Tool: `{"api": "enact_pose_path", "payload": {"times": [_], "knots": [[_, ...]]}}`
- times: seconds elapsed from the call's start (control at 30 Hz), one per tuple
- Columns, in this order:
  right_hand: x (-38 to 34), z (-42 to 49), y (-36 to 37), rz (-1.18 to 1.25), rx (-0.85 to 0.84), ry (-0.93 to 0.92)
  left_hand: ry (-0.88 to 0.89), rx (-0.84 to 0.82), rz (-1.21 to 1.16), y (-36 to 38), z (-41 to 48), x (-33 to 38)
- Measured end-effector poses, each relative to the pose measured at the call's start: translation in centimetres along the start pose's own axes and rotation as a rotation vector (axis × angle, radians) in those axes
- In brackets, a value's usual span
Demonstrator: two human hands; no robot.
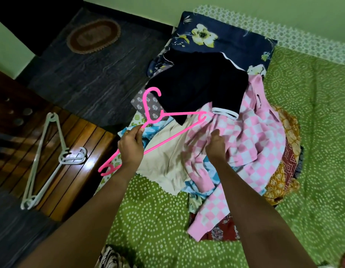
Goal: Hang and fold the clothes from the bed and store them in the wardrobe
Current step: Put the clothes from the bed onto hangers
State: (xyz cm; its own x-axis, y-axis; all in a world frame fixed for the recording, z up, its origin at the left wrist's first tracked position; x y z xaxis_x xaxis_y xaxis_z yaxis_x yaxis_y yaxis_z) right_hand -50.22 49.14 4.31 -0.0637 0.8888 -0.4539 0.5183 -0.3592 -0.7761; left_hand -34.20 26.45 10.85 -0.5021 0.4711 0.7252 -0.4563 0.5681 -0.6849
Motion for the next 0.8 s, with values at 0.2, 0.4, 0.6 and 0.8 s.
{"api": "enact_pose_path", "payload": {"times": [0.2, 0.4, 0.6, 0.8], "knots": [[-1.7, -0.9, -3.6, 0.346, 0.037, -0.039, -0.008, -0.198, -0.114, -0.2, -0.3, 1.8], [-5.2, -5.3, -7.4, 0.327, 0.115, -0.317, -0.040, -0.270, -0.211, -1.9, -1.5, 4.5], [-9.8, -13.6, -9.1, 0.518, 0.066, -0.516, -0.258, -0.344, -0.500, -4.7, -4.7, 7.2], [-16.2, -23.3, -7.2, 0.604, -0.111, -0.720, -0.295, -0.547, -0.799, -7.2, -8.6, 8.1]]}}
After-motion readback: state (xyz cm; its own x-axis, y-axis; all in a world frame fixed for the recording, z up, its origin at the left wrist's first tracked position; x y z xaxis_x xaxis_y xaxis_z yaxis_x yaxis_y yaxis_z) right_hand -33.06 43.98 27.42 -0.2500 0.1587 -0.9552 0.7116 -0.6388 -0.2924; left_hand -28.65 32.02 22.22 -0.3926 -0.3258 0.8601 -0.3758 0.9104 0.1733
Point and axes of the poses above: each hand's wrist, its own z-axis towards the middle knuckle, its own y-axis out of the palm, x = y × z, the point moved 5 cm from there along z, towards the middle knuckle, and after that the axes turned 10 degrees about -x, right-handed, at the moved point
